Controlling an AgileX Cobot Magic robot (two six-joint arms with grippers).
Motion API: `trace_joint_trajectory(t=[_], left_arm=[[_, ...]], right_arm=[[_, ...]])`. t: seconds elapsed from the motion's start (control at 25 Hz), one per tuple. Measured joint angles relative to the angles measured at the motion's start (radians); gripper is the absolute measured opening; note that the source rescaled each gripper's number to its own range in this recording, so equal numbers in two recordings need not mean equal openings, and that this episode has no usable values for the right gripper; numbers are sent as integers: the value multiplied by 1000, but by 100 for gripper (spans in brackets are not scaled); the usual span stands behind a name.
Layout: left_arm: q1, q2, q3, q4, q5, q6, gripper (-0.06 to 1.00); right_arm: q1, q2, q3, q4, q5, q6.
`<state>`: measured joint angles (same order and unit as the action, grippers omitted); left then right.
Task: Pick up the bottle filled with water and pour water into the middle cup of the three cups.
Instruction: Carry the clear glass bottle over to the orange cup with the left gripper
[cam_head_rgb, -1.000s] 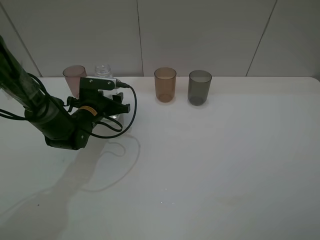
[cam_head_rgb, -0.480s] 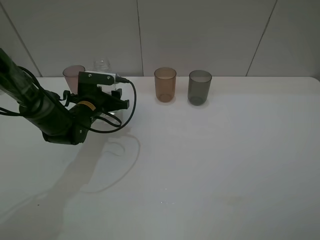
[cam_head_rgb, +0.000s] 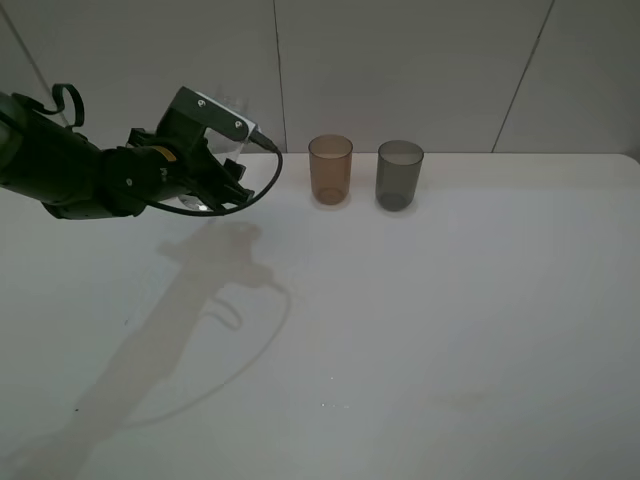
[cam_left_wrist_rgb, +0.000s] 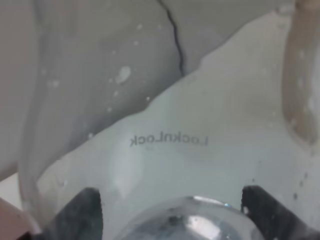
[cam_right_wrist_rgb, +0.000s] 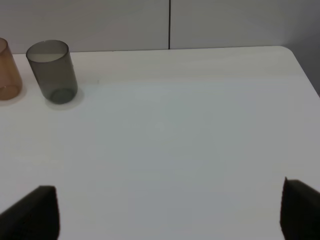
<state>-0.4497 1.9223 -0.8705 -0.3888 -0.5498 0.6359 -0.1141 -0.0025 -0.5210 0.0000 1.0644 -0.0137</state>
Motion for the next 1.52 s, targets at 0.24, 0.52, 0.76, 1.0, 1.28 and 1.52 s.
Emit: trace_joint_trajectory(t=[0.24, 0.52, 0.76, 1.0, 1.28, 1.52], left_arm=[[0, -34, -172, -14, 410, 172, 1], [9, -21, -377, 131, 749, 170, 1], [16, 7, -504, 316, 917, 61, 1], [16, 15, -534, 446, 964, 15, 1], [16, 50, -535, 674, 989, -72, 1], [9, 97, -588, 811, 1005, -171, 1]], right_arm=[[0, 0, 0, 0, 0, 0], [0, 0, 0, 0, 0, 0], [0, 0, 0, 0, 0, 0], [0, 0, 0, 0, 0, 0], [0, 0, 0, 0, 0, 0], [0, 0, 0, 0, 0, 0]])
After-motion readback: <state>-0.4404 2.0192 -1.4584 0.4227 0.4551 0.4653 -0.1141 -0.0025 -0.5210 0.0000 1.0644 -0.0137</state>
